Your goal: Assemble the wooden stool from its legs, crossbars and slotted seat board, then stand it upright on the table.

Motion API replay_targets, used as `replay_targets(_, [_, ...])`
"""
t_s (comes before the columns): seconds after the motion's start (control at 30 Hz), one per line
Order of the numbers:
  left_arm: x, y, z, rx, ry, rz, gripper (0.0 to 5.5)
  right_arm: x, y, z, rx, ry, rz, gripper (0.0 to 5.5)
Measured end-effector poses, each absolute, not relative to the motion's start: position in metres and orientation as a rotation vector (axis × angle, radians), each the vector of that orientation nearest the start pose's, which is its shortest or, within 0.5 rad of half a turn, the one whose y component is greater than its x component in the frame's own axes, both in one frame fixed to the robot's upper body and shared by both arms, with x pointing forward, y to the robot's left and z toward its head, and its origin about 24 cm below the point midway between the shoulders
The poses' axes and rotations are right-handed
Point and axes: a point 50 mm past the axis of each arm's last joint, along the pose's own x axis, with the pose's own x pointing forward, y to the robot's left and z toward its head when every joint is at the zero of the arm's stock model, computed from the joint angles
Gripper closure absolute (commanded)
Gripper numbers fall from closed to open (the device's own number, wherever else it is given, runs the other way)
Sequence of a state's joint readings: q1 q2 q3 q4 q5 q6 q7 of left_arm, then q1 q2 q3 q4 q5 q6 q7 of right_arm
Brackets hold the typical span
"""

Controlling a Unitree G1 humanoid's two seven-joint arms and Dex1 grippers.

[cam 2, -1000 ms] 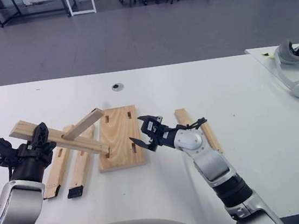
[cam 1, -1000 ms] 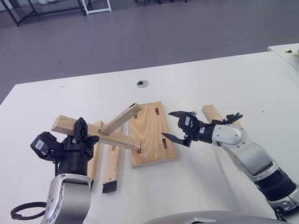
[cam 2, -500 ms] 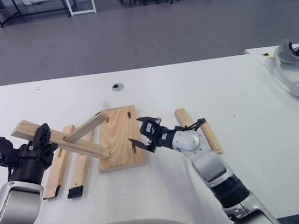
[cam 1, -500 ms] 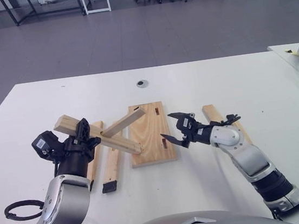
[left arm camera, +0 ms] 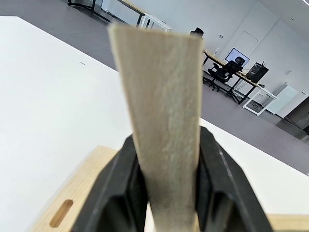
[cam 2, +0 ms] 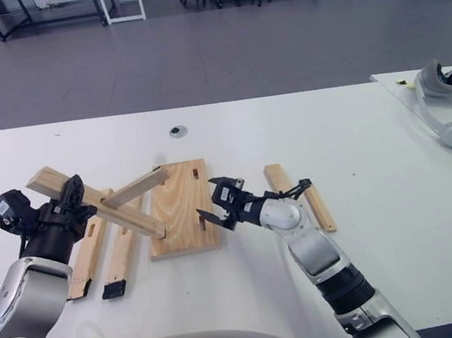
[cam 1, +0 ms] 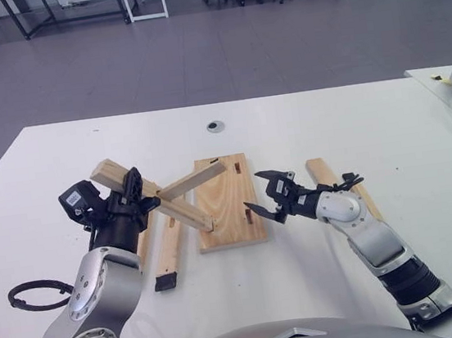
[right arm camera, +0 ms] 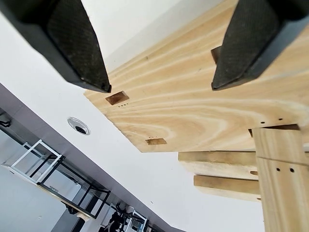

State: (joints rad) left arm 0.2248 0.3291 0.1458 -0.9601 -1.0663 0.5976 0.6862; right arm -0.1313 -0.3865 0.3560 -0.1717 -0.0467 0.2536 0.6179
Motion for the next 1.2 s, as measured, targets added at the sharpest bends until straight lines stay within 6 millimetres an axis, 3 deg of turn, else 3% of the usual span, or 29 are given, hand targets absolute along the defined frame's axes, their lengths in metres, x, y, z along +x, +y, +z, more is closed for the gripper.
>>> replay_targets(0.2, [0.176, 0.167, 0.159, -0.358, 0.069, 0.082, 4.48, 0.257, -0.140, 0.055, -0.532, 0.207, 0.779, 1.61])
replay_targets(0.37, [0.178, 0.165, 0.159, -0.345, 0.065, 0.079, 4.48, 0.254, -0.153, 0.050, -0.655, 0.241, 0.850, 1.61])
replay_targets(0.57, [0.182, 0.168, 0.159, -0.309, 0.043, 0.112, 4.48, 0.232, -0.127, 0.042, -0.668, 0.263, 1.113, 1.61])
replay_targets(0.87, [0.190, 0.164, 0.160, -0.256, 0.029, 0.101, 4.48, 0.231, -0.097, 0.044, -0.644, 0.217, 1.186, 1.61])
replay_targets(1.07, [0.190, 0.150, 0.157, -0.151, 0.064, 0.048, 4.48, 0.231, -0.096, 0.044, -0.642, 0.219, 1.196, 1.61])
replay_targets(1.2, [0.183, 0.144, 0.155, -0.183, 0.069, 0.058, 4.48, 0.234, -0.103, 0.046, -0.650, 0.225, 1.170, 1.61])
